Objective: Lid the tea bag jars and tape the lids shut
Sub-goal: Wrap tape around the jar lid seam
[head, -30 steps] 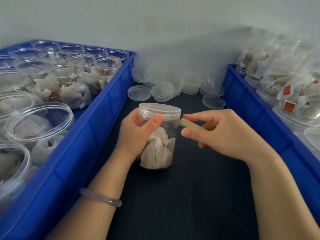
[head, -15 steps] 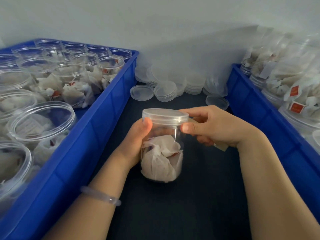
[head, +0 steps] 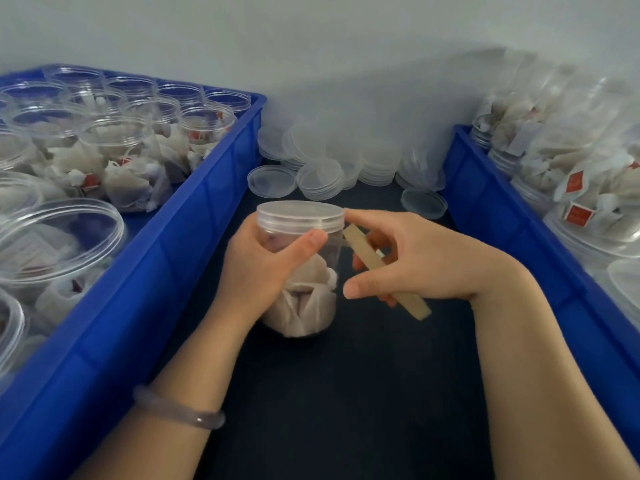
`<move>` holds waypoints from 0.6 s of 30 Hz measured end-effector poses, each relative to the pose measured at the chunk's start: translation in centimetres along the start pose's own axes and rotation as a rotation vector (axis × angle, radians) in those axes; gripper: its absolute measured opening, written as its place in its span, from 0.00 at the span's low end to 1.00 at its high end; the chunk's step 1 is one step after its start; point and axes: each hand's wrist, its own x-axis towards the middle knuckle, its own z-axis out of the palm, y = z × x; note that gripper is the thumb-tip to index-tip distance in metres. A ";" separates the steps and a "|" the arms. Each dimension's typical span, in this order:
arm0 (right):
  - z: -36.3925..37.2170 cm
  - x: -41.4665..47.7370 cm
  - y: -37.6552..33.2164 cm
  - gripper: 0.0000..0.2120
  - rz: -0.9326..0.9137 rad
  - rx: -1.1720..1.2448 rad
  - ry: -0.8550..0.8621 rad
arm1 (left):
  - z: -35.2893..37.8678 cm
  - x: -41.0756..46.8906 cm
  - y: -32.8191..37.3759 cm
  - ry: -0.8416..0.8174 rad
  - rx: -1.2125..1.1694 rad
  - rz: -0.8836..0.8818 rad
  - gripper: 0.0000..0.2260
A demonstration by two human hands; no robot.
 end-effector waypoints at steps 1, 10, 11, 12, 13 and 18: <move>-0.2 -0.1 0.0 0.32 0.018 -0.021 0.039 | -0.3 0.1 0.0 -0.014 -0.010 0.000 0.31; -0.8 -0.4 0.2 0.27 0.044 0.056 0.213 | -0.9 0.1 0.2 -0.258 -0.183 -0.051 0.33; -0.8 -0.3 0.3 0.27 0.048 0.070 0.198 | -0.9 0.1 0.1 -0.296 -0.196 -0.054 0.33; -0.8 -0.3 0.4 0.27 0.045 0.084 0.175 | -0.9 0.1 0.0 -0.339 -0.219 -0.060 0.32; -0.6 -0.2 0.4 0.26 0.038 0.105 0.151 | -0.9 0.0 -0.2 -0.381 -0.253 -0.073 0.30; 0.3 0.8 0.6 0.26 0.002 0.201 0.081 | -1.3 -0.3 -0.6 -0.484 -0.355 -0.180 0.36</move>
